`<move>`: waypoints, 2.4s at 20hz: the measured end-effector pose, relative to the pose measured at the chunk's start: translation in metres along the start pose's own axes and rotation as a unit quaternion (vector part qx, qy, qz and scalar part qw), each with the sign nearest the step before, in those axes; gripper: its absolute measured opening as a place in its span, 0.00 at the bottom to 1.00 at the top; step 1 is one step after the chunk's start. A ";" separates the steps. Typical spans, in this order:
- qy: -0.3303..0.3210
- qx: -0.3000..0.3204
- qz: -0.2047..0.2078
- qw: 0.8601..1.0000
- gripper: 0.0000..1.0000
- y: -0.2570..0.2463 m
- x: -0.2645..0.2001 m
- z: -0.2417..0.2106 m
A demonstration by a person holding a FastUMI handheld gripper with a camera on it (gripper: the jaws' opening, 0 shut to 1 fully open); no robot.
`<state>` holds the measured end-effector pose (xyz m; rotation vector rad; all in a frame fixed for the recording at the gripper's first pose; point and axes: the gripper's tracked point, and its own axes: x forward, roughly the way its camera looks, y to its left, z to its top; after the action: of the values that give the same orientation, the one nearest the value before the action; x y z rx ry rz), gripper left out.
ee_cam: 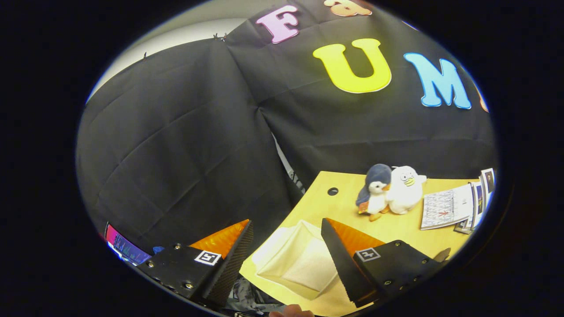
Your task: Open the storage box then place both shoes into the box .Put the left shoe in first, then the right shoe, with the right side of both shoes facing outward in a uniform manner.
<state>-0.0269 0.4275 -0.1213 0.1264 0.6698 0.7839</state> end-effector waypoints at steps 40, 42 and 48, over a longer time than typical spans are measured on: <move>0.273 0.088 -0.170 0.943 0.21 -0.273 0.051 -0.308; 0.277 0.098 -0.171 0.940 0.08 -0.272 0.049 -0.305; 0.263 0.106 -0.164 0.945 0.00 -0.255 0.028 -0.272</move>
<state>-0.0196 0.2280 -0.4374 -0.0037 1.2500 0.4171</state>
